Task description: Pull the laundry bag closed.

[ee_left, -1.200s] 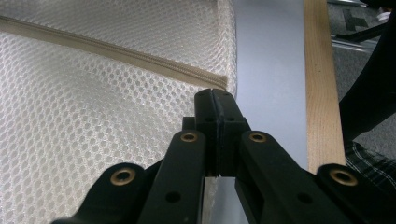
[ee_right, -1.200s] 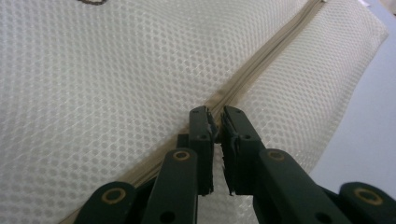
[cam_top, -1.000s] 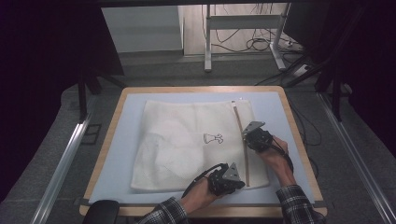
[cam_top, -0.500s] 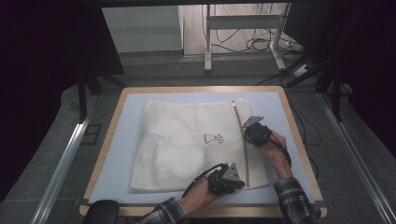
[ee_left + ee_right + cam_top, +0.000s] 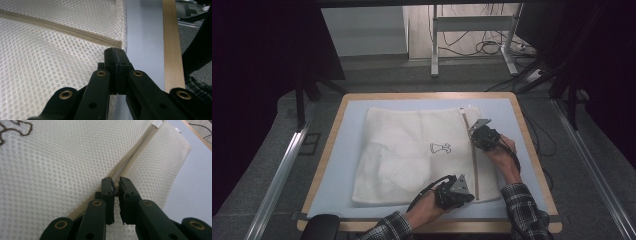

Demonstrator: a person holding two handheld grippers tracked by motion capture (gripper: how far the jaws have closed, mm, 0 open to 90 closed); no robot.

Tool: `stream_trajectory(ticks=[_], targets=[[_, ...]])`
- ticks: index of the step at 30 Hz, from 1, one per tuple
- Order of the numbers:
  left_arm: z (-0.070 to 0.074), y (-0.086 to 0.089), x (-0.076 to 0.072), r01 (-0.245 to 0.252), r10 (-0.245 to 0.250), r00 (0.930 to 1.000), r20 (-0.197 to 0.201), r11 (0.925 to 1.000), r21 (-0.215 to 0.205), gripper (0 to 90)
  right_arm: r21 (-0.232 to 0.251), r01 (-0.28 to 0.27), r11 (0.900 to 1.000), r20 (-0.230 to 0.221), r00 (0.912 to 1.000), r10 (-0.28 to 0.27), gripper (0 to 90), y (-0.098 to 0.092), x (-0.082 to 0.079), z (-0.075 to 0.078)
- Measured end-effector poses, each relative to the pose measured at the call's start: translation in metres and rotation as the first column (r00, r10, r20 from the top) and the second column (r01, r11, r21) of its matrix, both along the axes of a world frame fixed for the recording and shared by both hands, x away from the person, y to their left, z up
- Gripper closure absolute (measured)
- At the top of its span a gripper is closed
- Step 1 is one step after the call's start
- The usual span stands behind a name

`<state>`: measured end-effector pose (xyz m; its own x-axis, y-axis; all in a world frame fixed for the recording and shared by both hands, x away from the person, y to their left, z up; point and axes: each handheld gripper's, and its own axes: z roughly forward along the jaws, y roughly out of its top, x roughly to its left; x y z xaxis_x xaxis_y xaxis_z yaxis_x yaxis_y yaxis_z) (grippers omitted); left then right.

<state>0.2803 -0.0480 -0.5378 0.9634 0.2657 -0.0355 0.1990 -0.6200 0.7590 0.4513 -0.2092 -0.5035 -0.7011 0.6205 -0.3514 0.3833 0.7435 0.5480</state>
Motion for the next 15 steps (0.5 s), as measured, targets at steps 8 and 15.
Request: stream_trajectory(ticks=[8,15], targets=[[0.000,0.000,-0.001,-0.001,0.001,1.0000,0.003,1.0000,0.001,90.0,-0.003,0.005,1.000,0.001,1.0000,-0.005,81.8,0.002,0.010,0.000],[0.000,0.000,-0.001,-0.001,0.001,1.0000,0.003,1.0000,0.001,90.0,-0.006,0.009,1.000,0.010,0.9999,-0.009,81.9,0.004,0.020,-0.001]])
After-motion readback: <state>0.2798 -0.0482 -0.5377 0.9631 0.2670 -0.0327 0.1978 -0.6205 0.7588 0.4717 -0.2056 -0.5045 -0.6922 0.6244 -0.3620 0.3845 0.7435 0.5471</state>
